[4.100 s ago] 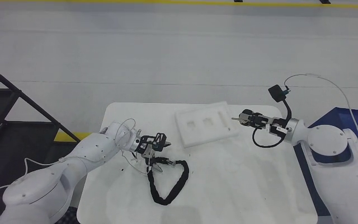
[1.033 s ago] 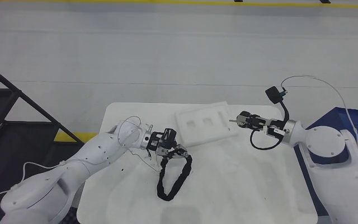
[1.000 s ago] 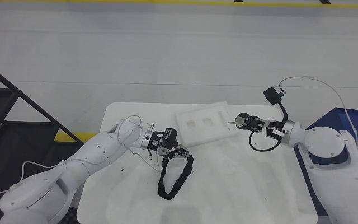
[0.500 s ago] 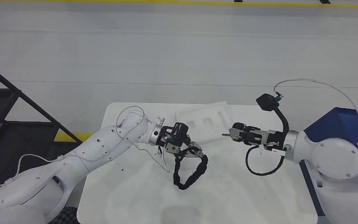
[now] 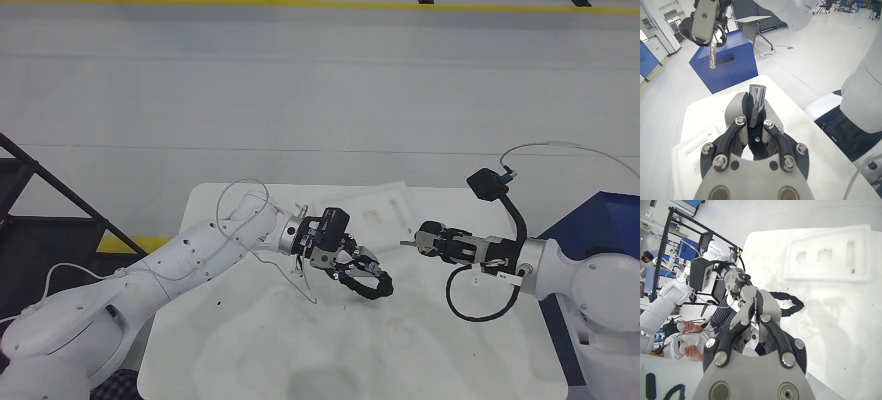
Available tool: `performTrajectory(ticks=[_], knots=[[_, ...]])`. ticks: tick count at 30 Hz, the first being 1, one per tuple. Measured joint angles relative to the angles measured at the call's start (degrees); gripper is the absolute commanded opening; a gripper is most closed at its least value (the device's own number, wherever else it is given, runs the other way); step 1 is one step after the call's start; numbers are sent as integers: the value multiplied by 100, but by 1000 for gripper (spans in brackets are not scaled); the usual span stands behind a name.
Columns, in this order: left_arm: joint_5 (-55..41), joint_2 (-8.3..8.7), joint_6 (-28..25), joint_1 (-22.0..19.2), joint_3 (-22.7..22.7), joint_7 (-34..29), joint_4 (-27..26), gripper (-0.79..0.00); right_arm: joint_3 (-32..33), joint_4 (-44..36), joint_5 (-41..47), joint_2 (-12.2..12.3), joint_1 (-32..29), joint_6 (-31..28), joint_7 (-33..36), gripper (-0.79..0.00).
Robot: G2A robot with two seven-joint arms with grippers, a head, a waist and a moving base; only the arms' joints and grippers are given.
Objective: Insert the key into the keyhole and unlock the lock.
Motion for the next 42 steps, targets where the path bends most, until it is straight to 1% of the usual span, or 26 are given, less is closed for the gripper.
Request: performTrajectory(ticks=[13,15,19,21,25,29,32,35,38,42], knots=[[-3,0,3,4,-2,-3,0,-785,8,-3,-14,1,-36,-23,-71,-785],[-130,-3,92,92,-53,-111,-6,-785,52,-114,-103,23,-79,-31,-63,-785],[-463,-45,146,151,-229,-471,-63,-785,221,-557,-242,80,-40,147,305,-785],[-575,-100,194,120,-301,-700,-123,-785,284,-772,-379,113,4,256,490,-785],[-728,-266,389,69,-355,-1138,-170,-785,221,-793,-918,178,236,292,767,-785],[-867,-501,497,12,-325,-1497,-136,-785,-48,-791,-1193,204,465,365,850,-785],[-937,-668,505,-42,-302,-1696,-6,-785,-286,-791,-1381,218,608,285,871,-785],[-1014,-812,484,-95,-311,-1836,169,-785,-480,-791,-1582,237,735,234,1012,-785],[-1040,-916,481,-119,-362,-1874,350,-785,-568,-791,-1615,246,822,314,1077,-785],[-992,-1006,488,-88,-436,-1841,505,-785,-667,-791,-1655,258,899,393,1133,-785]])
